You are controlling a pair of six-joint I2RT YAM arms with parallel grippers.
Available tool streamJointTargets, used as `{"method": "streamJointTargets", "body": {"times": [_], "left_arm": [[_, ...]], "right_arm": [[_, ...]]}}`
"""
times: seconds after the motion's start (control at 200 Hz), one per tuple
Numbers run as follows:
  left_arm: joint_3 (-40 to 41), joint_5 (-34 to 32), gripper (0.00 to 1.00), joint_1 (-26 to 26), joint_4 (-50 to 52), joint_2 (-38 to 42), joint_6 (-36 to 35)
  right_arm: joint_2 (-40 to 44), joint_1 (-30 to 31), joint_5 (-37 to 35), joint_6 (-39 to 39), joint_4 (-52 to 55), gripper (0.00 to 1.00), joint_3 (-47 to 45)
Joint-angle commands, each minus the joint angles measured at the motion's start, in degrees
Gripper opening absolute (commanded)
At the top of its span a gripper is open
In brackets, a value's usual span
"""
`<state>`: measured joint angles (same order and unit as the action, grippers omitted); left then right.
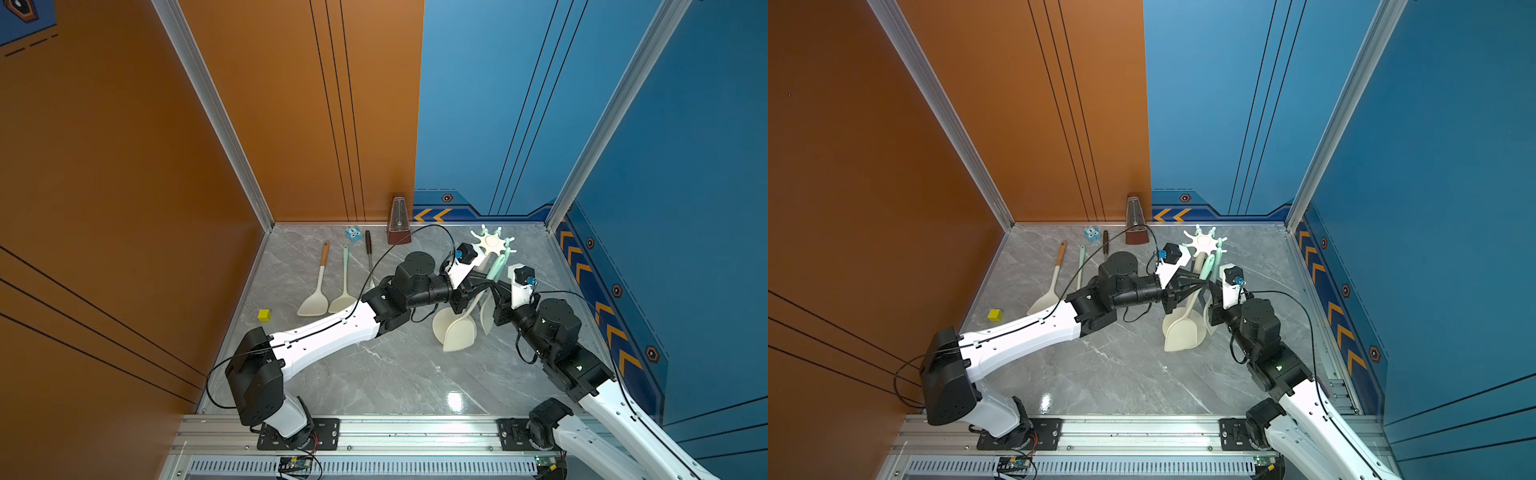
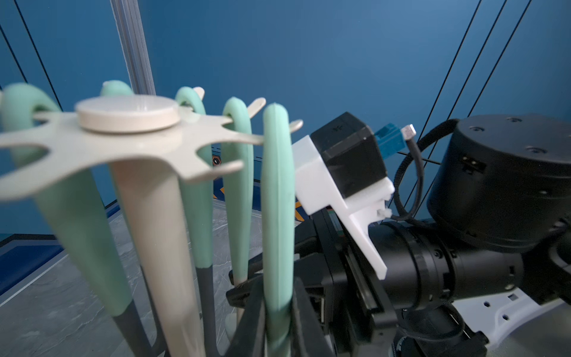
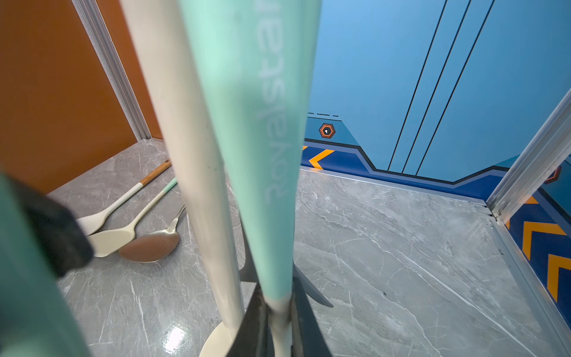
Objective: Take the spatula off the kitchen utensil rack
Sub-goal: Take off the spatula from the rack.
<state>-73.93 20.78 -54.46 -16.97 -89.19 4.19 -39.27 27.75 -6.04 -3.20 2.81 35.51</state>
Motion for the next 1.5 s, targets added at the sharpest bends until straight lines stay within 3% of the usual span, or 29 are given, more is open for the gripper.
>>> {"method": "streamJointTargets", "body": {"times": [0.0,0.28,0.881,1.181,1.491], "left_arm": [[-0.2,3.7,0.00,-0.7,-1.6,2.7,-1.4],[-0.5,11.6,0.00,-1.6,-1.5,4.0,1.4],[9.4,4.4,0.00,2.1,-0.1,12.4,4.6],[13.1,3.8,0.00,10.1,0.5,14.3,8.1],[14.4,7.5,0.00,17.0,0.5,13.3,9.4]], "right_arm": [[-1.7,-0.6,-1.5,-1.6,7.1,0.00,-1.4],[-2.2,-0.6,-1.5,-1.4,7.3,0.00,-1.1],[-3.1,-0.7,-0.8,-1.4,6.8,0.00,-0.8],[-3.0,-0.7,-0.7,-1.5,6.9,0.00,-0.8],[-3.2,-0.7,-1.2,-1.4,7.2,0.00,-0.7]]}}
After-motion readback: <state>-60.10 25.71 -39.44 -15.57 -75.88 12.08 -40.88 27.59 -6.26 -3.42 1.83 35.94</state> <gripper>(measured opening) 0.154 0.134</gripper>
